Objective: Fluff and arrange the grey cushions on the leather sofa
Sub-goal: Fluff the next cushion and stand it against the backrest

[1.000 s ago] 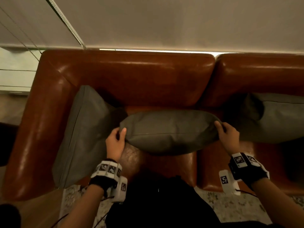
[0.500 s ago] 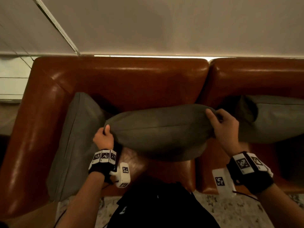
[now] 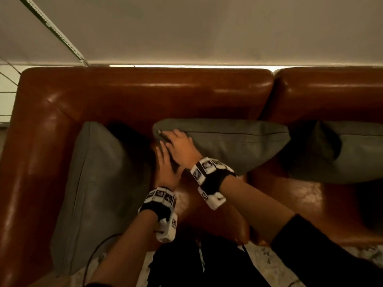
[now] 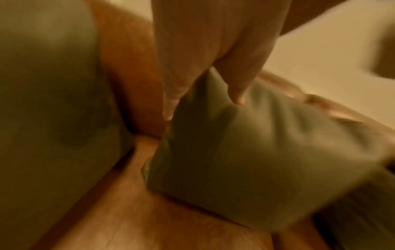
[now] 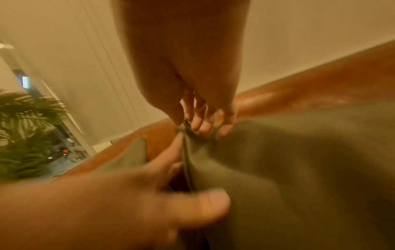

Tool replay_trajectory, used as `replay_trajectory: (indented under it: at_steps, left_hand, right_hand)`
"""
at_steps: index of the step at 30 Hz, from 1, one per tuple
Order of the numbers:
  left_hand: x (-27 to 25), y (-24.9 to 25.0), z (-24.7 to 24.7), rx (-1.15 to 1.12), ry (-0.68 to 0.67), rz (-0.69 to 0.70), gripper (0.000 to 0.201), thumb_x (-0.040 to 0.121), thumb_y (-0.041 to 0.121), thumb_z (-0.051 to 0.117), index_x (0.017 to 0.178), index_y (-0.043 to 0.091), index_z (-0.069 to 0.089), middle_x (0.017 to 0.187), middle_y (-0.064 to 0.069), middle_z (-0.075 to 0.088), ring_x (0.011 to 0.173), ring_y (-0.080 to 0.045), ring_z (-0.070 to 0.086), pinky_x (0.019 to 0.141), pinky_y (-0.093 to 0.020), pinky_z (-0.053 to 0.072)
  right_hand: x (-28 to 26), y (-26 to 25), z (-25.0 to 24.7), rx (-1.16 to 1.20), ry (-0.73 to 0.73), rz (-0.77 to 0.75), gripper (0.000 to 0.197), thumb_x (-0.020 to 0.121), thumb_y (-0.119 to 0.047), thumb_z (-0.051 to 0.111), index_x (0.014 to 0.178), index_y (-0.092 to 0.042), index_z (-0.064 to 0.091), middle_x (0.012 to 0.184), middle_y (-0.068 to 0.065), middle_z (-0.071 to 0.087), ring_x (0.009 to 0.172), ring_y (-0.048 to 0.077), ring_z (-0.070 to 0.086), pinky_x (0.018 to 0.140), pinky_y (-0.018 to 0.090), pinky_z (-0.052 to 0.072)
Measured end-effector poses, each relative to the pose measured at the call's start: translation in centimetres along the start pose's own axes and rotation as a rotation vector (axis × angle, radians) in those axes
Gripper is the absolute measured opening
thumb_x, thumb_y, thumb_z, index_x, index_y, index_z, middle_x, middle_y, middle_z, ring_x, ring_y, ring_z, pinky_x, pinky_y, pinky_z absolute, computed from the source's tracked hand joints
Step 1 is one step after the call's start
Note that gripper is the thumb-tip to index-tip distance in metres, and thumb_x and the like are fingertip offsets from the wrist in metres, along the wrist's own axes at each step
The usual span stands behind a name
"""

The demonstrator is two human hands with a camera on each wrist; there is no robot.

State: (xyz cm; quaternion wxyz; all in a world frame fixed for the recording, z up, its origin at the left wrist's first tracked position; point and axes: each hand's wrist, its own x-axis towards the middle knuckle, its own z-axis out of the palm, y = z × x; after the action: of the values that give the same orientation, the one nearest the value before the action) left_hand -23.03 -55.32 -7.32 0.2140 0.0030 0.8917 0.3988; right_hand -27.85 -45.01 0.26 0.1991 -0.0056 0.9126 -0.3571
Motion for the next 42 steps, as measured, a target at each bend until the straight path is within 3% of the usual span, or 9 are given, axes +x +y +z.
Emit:
replay_trajectory:
  at_steps: [4,9,12,15,21,28,34,37,42]
  left_hand:
    - [4.5,1.9,-0.2,-0.136,0.166,-0.012,0.091,0.089,0.028,0.056,0.146,0.025,-0.016,0.158,-0.014,-0.01,0.146,-0.029,0.0,0.118,-0.042,0.017]
    - [8.4,4.0,-1.2,0.019,0.268,-0.055,0.093,0.086,0.036,0.059,0.147,0.025,-0.011,0.157,-0.016,-0.011,0.145,-0.036,-0.001,0.112,-0.062,0.02]
    - [8.5,5.8,-1.1,0.571,0.208,0.284,0.092,0.083,0.055,0.048,0.143,0.035,-0.018,0.156,-0.009,-0.016,0.143,-0.032,-0.019,0.106,-0.07,0.005]
    - [9.2,6.3,0.0,0.933,-0.019,0.541,0.098,0.075,0.063,0.054,0.142,0.044,-0.016,0.153,0.002,-0.031,0.14,-0.032,-0.028,0.097,-0.08,-0.002]
    - [11.9,7.0,-0.8,0.973,-0.071,0.338,0.108,0.072,0.055,0.064,0.137,0.051,-0.022,0.152,0.004,-0.028,0.142,-0.036,-0.019,0.095,-0.082,0.0]
    - [13.2,11.7,-1.2,1.059,-0.183,0.538,0.131,0.057,0.051,0.078,0.145,0.03,-0.016,0.158,-0.012,-0.009,0.146,-0.028,-0.009,0.104,-0.068,-0.013]
    - [17.6,16.0,0.1,0.96,-0.501,0.429,0.114,0.057,0.051,0.08,0.146,0.017,0.017,0.149,-0.004,0.029,0.14,-0.025,0.024,0.116,-0.055,0.005]
    - [16.0,15.7,0.4,0.928,-0.485,0.439,0.087,0.063,0.047,0.077,0.135,0.018,0.036,0.138,-0.001,0.041,0.131,-0.023,0.034,0.11,-0.054,0.02]
    - [11.9,13.5,-0.2,0.892,-0.359,0.494,0.067,0.068,0.039,0.075,0.124,0.024,0.042,0.124,0.005,0.048,0.119,-0.019,0.04,0.097,-0.048,0.027]
  right_hand:
    - [-7.5,8.4,2.4,-0.348,0.356,-0.086,0.046,0.085,-0.017,0.054,0.13,-0.02,0.05,0.134,0.008,0.05,0.131,0.025,0.032,0.105,0.055,0.03]
    - [-6.8,18.0,-0.9,-0.871,-0.067,-0.114,0.104,0.067,-0.031,0.076,0.147,-0.044,0.01,0.159,-0.003,-0.007,0.145,0.022,-0.005,0.103,0.072,-0.01]
    - [-3.1,20.6,-4.6,-1.01,-0.174,-0.058,0.118,0.058,-0.039,0.081,0.144,-0.05,0.001,0.157,-0.007,-0.02,0.145,0.02,-0.005,0.099,0.077,-0.01]
    - [-3.3,20.6,-4.6,-1.029,-0.133,-0.055,0.107,0.065,-0.036,0.076,0.145,-0.049,0.006,0.16,-0.007,-0.005,0.147,0.022,0.003,0.099,0.079,-0.004]
    - [-5.6,19.2,0.7,-1.064,-0.261,-0.449,0.064,0.081,-0.017,0.039,0.142,-0.036,0.034,0.156,-0.009,0.024,0.146,0.021,0.017,0.106,0.07,0.01]
    - [-2.6,19.8,0.1,-1.105,-0.609,-0.286,0.061,0.096,-0.021,0.042,0.148,-0.037,0.014,0.158,-0.013,-0.01,0.133,0.016,-0.032,0.084,0.058,-0.044]
    - [-4.8,18.8,-3.0,-0.76,0.016,-0.434,0.039,0.087,-0.033,0.041,0.123,-0.029,0.054,0.138,-0.003,0.05,0.128,0.023,0.048,0.1,0.049,0.022]
    - [-4.1,18.7,-8.3,-0.499,0.419,-0.033,0.068,0.078,-0.065,0.049,0.133,-0.026,0.038,0.138,0.006,0.035,0.13,0.029,0.031,0.103,0.055,0.021]
    - [-1.2,17.7,-12.9,-0.401,-0.103,0.193,0.102,0.063,-0.068,0.068,0.144,-0.022,0.026,0.149,0.002,0.035,0.14,0.024,0.028,0.114,0.054,0.009]
